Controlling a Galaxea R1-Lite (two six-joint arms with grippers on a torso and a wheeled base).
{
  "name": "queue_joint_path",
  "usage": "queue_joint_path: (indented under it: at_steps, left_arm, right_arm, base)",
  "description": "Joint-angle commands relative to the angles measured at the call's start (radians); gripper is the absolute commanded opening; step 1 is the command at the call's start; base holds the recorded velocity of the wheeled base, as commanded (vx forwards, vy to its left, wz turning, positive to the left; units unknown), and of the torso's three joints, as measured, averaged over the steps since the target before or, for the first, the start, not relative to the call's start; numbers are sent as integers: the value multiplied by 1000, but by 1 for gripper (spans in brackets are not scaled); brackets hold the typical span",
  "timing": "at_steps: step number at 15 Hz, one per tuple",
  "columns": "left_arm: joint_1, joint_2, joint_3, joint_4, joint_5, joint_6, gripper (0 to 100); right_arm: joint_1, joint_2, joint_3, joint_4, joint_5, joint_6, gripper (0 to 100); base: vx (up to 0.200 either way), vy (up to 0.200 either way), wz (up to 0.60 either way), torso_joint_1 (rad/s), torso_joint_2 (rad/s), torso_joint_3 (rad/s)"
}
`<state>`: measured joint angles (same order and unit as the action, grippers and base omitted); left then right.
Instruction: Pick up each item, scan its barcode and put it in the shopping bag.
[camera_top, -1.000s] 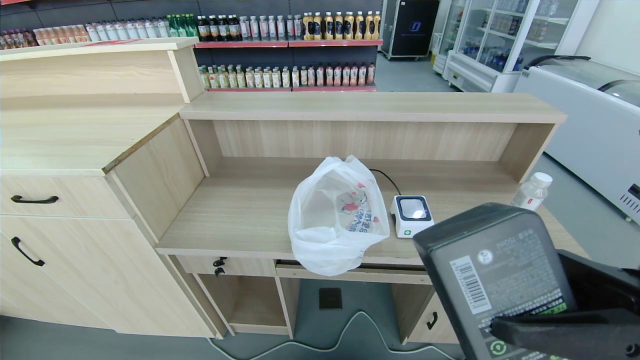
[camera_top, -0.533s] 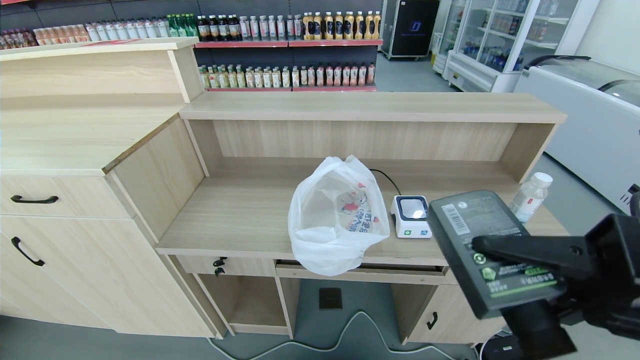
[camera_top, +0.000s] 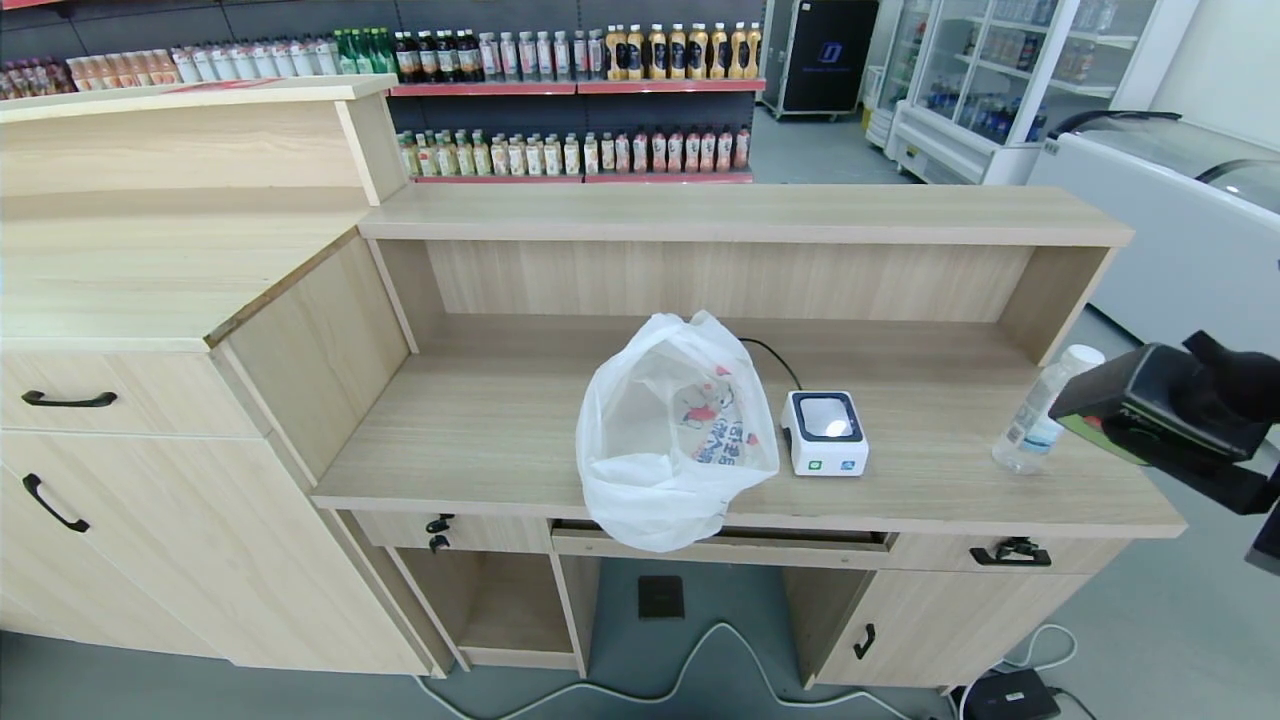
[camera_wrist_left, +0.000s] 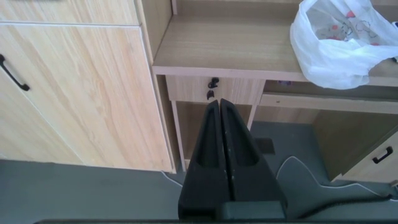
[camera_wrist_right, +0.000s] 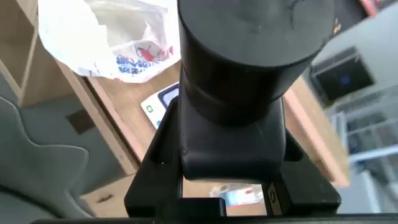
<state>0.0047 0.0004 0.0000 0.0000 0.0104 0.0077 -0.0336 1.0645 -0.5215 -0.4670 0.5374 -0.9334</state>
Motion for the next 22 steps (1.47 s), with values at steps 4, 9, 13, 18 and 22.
queue_joint_path:
  at_steps: [4, 9, 13, 18, 22]
  left_arm:
    - [0, 0, 0, 0, 0, 0, 0]
    - [0, 0, 0, 0, 0, 0, 0]
    - [0, 0, 0, 0, 0, 0, 0]
    - [0, 0, 0, 0, 0, 0, 0]
    - [0, 0, 0, 0, 0, 0, 0]
  right_arm:
    - [-71, 8, 12, -7, -7, 71, 0]
    - [-29, 111, -161, 59, -402, 447, 0]
    - [-42, 373, -356, 209, -541, 986, 0]
    - [-190, 620, -397, 128, -298, 1190, 0]
    - [-304, 730, -400, 59, -91, 1188, 0]
  base:
    - [0, 0, 150, 2, 1, 1]
    - [0, 0, 600, 0, 2, 4]
    - [0, 0, 450, 1, 3, 2]
    - [0, 0, 0, 0, 0, 0]
    - [0, 0, 0, 0, 0, 0]
